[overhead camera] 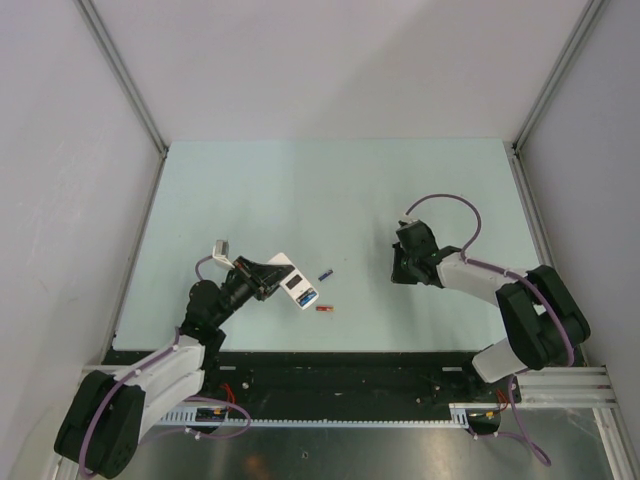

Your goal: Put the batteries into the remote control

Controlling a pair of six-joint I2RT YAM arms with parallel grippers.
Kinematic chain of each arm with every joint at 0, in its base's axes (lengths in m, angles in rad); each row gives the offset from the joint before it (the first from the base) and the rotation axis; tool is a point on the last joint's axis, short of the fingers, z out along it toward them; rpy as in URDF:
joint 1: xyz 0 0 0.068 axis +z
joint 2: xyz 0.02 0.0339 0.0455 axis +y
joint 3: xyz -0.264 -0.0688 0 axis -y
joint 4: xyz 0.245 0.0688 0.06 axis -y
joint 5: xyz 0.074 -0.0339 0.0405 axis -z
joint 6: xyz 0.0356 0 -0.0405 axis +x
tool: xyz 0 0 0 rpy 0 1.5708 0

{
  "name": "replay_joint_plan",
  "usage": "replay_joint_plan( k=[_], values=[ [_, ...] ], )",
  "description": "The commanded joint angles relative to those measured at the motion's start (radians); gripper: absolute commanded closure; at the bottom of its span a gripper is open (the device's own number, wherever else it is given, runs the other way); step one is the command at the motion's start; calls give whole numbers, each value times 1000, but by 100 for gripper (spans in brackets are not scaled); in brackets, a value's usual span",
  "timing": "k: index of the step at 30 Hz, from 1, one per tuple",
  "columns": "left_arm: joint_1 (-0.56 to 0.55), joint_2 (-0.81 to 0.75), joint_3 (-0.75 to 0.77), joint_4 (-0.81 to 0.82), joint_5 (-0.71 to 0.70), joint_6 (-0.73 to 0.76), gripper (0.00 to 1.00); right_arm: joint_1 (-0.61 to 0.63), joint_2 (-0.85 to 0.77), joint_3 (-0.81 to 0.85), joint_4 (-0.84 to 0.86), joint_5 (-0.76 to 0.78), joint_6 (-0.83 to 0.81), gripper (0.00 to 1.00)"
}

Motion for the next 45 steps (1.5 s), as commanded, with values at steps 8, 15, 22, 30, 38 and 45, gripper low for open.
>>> replay_joint_plan(
  k=[8,15,22,30,38,45],
  values=[
    [5,-18,-118,30,7,16,100,4,-2,43,44,-474,-67,97],
    [5,-24,-120,30,23,15,100,43,140,116,-46,-647,-136,91],
    [5,-14,-115,28,32,21,100,37,153,127,-131,-473,-133,57],
    [5,-15,-112,28,33,22,100,14,76,126,-169,-293,-94,42],
    [5,-21,-114,30,35,21,100,196,-96,126,-240,-3,-15,47],
    [5,-27,-115,28,38,19,100,411,-94,67,-222,106,116,89]
  ],
)
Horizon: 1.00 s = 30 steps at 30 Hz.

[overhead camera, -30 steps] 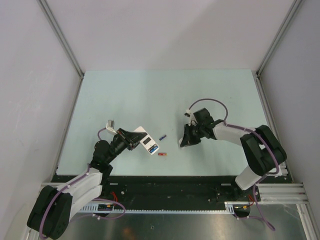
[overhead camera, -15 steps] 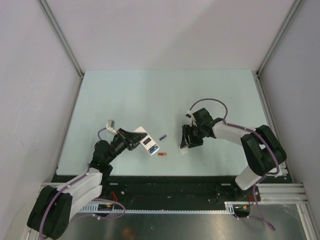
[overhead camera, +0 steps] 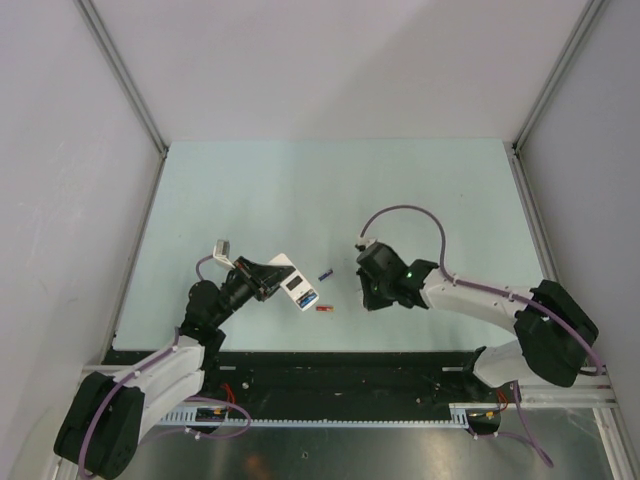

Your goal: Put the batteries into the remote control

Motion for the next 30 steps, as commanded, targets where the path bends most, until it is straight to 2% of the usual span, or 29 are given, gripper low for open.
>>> replay_joint_plan(
  k=[1,4,12,21,30],
  values=[
    [5,-16,-114,28,17,18,100,105,6,-46,18,109,117,92],
    [5,-22,-112,28,25,20,100,135,49,-62,56,132,143,100],
    [5,-38,-118,30,35,12,100,119,121,-67,110,159,125,100],
    [5,-35,-127,30,34,12,100,13,132,-67,86,196,2,100],
    [5,-26,-126,30,34,15,100,-74,111,-67,101,215,-52,100]
  ],
)
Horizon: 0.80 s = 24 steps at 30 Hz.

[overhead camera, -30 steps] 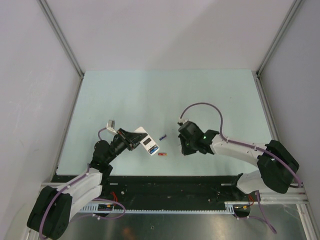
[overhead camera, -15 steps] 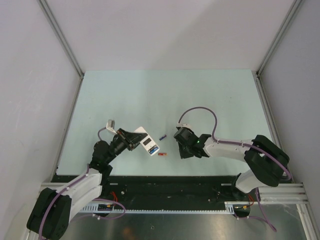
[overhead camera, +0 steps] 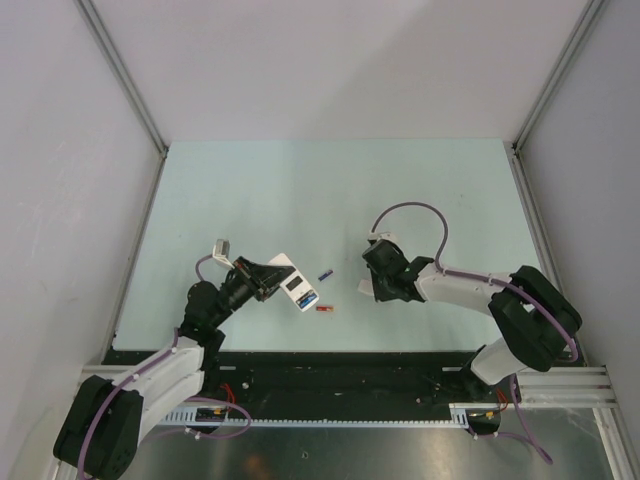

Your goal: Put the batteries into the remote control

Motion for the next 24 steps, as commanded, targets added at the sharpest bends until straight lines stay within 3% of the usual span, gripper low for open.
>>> replay_joint_plan(
  k=[1,9,10,14,24],
  values=[
    [5,1,-127,30,19,16,100,-52,-4,-1,1,30,-55,100],
    [5,1,-124,28,22,17,100,-116,-59,7,1,43,-15,95],
    [5,3,-126,28,22,17,100,-92,-76,7,-3,-14,-17,94],
    [5,-3,-135,30,16,16,100,40,-102,8,-20,6,6,96],
    [5,-34,-150,28,19,10,100,56,7,8,7,19,52,100]
  ],
)
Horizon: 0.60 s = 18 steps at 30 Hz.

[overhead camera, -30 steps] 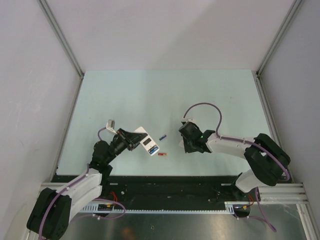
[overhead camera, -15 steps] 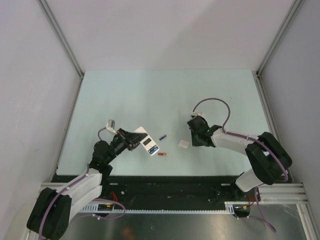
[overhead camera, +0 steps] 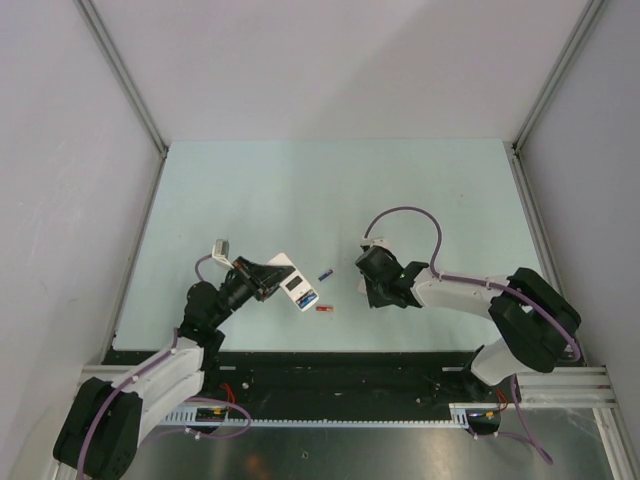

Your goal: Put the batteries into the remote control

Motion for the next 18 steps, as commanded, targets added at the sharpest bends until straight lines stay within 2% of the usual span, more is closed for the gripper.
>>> replay_joint_plan(
  k=[1,14,18],
  values=[
    [5,-30,-152,27,18,10,100,-8,19,9,25,26,19,100],
    [6,-7,-141,27,21,2,100,-137,77,17,69,6,-67,100],
    [6,-7,-135,27,13,14,100,-152,73,32,51,47,-77,100]
  ],
)
